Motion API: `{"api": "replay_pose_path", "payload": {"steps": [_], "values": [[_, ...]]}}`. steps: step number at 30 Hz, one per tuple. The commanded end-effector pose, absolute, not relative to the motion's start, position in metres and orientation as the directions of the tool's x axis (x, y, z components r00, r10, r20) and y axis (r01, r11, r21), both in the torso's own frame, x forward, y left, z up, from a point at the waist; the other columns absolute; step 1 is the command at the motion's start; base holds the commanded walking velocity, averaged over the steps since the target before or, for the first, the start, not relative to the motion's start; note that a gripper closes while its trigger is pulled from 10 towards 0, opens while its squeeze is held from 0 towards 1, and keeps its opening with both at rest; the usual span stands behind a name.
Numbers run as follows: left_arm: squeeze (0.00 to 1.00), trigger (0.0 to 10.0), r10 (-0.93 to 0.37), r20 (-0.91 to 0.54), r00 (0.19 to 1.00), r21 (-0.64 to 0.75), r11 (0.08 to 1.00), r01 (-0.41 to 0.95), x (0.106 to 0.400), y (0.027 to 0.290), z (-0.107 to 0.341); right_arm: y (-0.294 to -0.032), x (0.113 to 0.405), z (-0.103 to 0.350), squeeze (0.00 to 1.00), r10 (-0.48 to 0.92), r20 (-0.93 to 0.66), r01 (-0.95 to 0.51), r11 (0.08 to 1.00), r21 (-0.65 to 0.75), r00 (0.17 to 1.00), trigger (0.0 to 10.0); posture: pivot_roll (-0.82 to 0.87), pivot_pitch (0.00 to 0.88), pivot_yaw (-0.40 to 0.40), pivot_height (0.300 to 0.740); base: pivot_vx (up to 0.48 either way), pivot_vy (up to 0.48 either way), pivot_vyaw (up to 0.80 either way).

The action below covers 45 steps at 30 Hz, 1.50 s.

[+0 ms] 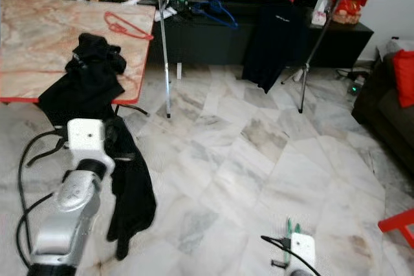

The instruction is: Hang hanger

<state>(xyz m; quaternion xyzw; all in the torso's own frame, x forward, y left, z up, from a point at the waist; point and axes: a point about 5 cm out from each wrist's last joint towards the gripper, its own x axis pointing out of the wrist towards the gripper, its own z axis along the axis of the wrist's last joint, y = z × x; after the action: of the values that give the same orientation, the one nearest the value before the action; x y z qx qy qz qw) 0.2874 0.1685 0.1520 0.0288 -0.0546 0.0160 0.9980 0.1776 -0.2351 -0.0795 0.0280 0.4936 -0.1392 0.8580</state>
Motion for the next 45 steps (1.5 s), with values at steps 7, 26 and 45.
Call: {"api": "replay_pose_path", "payload": {"steps": [7,26,45], "values": [[0.00,10.0,0.000,0.137,0.991,0.036,0.999,-0.005,0.2889,0.1587,0.1586,-0.2433,0.1747,-0.0787,0.00,-0.229,-0.856,0.269,0.957,-0.110,0.464,10.0,0.05,0.000,-0.087,0.740,0.000,0.273,0.00],[0.00,10.0,-0.002,0.132,0.991,0.031,1.000,-0.002,0.2888,0.1588,0.1578,-0.2430,0.1740,-0.0791,0.00,-0.224,-0.859,0.264,0.958,-0.108,0.460,10.0,0.05,0.000,-0.084,0.740,0.000,0.269,0.00],[0.00,10.0,-0.007,0.136,0.991,0.029,1.000,0.003,0.2896,0.1570,0.1592,-0.2432,0.1731,-0.0794,0.00,-0.225,-0.859,0.265,0.958,-0.108,0.460,10.0,0.06,0.000,-0.084,0.740,0.000,0.268,0.00]]}}
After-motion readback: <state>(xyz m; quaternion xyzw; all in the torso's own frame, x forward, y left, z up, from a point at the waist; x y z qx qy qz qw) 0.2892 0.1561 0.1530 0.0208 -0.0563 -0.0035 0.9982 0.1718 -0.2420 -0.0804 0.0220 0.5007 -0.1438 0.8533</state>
